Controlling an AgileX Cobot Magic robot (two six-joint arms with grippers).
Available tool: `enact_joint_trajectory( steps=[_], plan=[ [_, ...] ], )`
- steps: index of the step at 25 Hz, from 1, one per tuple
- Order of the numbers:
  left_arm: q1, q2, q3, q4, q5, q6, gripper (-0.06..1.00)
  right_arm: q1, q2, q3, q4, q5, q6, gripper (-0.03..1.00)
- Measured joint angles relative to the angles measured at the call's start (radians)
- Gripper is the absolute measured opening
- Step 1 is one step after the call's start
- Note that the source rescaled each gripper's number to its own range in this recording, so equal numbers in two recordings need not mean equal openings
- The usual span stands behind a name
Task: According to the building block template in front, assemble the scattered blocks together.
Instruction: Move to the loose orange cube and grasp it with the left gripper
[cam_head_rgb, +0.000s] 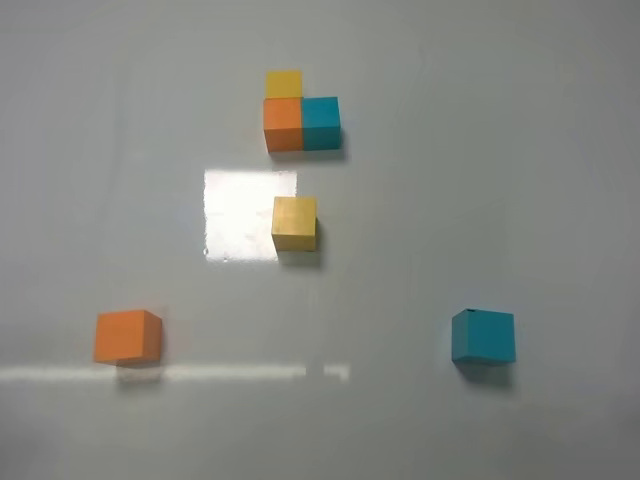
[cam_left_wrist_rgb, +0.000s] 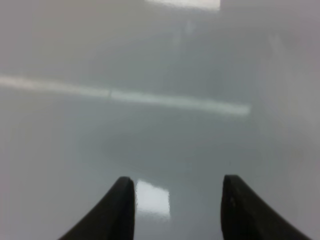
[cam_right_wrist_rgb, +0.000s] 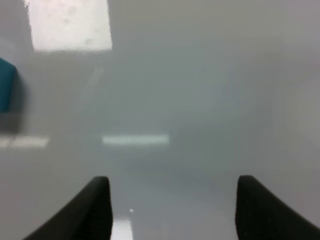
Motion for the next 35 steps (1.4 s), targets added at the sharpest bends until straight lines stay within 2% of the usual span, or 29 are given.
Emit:
enact_joint_trajectory(
  steps=[17,20,23,27,29,33,35],
  plan=[
    [0.0,0.0,-0.004,-0.003,0.002,0.02,0.14,0.0,0.0,0.0,0.0,0.0,0.0,0.5],
    [0.0,0.013,-0.092,-0.031,0.006,0.124,0.13,0.0,0.0,0.0,0.0,0.0,0.0,0.5],
    [0.0,0.102,-0.255,-0.064,-0.005,0.254,0.05,0.0,0.0,0.0,0.0,0.0,0.0,0.5],
    [0.0,0.26,-0.411,-0.172,0.051,0.585,0.0,0.0,0.0,0.0,0.0,0.0,0.0,0.5],
    [0.0,0.334,-0.431,-0.2,0.107,0.721,0.0,0.0,0.0,0.0,0.0,0.0,0.0,0.5],
    [-0.042,0.466,-0.434,-0.213,0.147,0.849,0.0,0.0,0.0,0.0,0.0,0.0,0.0,0.5],
    [-0.085,0.532,-0.435,-0.212,0.149,0.898,0.1,0.0,0.0,0.0,0.0,0.0,0.0,0.5]
  ],
)
